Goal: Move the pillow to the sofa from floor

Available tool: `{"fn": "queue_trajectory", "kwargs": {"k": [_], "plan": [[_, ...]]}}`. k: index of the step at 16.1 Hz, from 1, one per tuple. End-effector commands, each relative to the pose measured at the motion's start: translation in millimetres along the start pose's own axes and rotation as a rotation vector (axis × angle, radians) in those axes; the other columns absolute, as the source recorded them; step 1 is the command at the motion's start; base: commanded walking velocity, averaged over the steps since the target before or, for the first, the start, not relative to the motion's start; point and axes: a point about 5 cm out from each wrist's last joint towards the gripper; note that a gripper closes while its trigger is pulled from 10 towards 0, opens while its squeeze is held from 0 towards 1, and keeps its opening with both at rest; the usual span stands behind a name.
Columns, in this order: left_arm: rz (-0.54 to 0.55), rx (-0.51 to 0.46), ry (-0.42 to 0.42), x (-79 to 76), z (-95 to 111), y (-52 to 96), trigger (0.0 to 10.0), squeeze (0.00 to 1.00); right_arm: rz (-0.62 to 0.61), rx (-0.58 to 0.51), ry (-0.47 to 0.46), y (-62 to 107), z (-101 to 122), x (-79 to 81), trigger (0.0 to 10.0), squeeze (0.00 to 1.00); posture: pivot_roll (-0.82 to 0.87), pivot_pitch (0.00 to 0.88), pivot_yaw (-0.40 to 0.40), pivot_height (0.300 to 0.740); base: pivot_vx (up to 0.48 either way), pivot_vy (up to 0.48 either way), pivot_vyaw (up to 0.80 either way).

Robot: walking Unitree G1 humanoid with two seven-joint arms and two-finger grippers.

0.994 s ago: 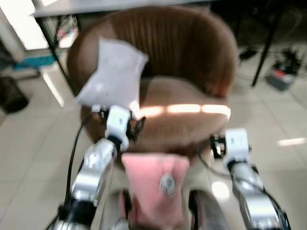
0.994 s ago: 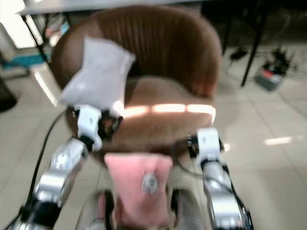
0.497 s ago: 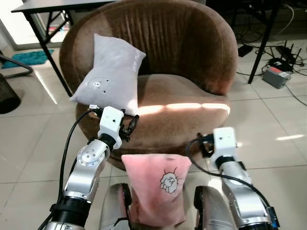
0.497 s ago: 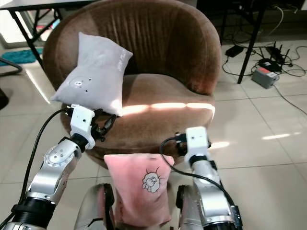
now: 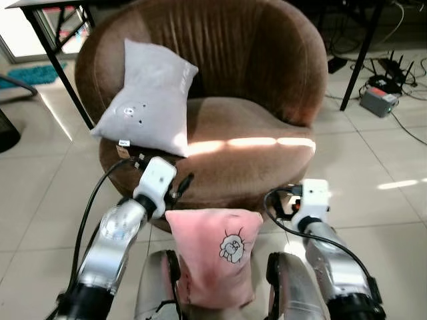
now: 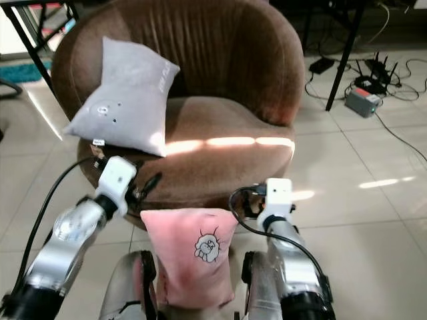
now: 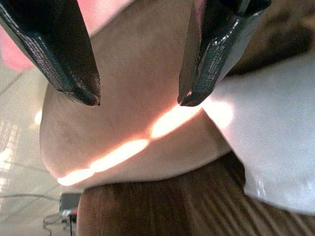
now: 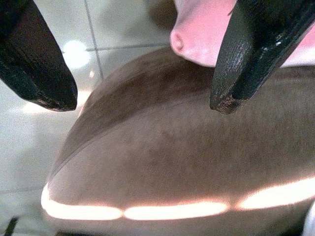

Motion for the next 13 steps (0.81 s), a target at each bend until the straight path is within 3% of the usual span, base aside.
{"fn": "queue_trajectory", "kwargs": {"k": [1,4,7,11,12,13], "plan": [[0.028,-0.003,0.029,3.3,0.5,4.4,10.0,0.00,0.025,0.023,0.002,-1.3,-4.6,6.3,10.0,0.00,0.02,0.120,0.084,0.537,0.000,0.000,0.00],[0.082,-0.032,0.127,3.7,-1.3,8.9,10.0,0.00,0.056,-0.031,0.040,6.7,1.7,11.6,10.0,0.00,-0.02,0.146,0.106,0.507,0.000,0.000,0.00],[0.045,-0.043,0.093,-3.4,6.4,5.6,10.0,0.00,0.039,-0.005,0.019,11.2,-11.7,8.4,10.0,0.00,0.01,0.203,0.096,0.492,0.000,0.000,0.00],[-0.003,-0.052,0.009,1.1,20.4,9.4,10.0,0.00,0.004,0.062,-0.065,-1.1,-19.4,7.6,10.0,0.00,0.09,0.284,0.097,0.492,0.000,0.000,0.00],[-0.034,-0.045,-0.006,2.2,24.5,8.6,10.0,0.00,-0.002,0.023,-0.152,-8.4,-14.6,6.9,10.0,1.00,0.11,0.301,0.104,0.492,0.000,0.000,0.00],[-0.054,-0.047,-0.020,2.9,28.5,6.6,10.0,0.00,-0.014,0.000,-0.238,-12.5,-10.3,5.6,10.0,1.00,0.13,0.312,0.107,0.492,0.000,0.000,0.00]]}}
Point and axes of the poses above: a point about 5 cm out from each wrist's last joint towards the gripper, its own y axis pointing back from the gripper into the wrist, its own z axis along the axis of the wrist's last joint, x = y × z, and after that the axes turned 9 degrees about y, right-handed
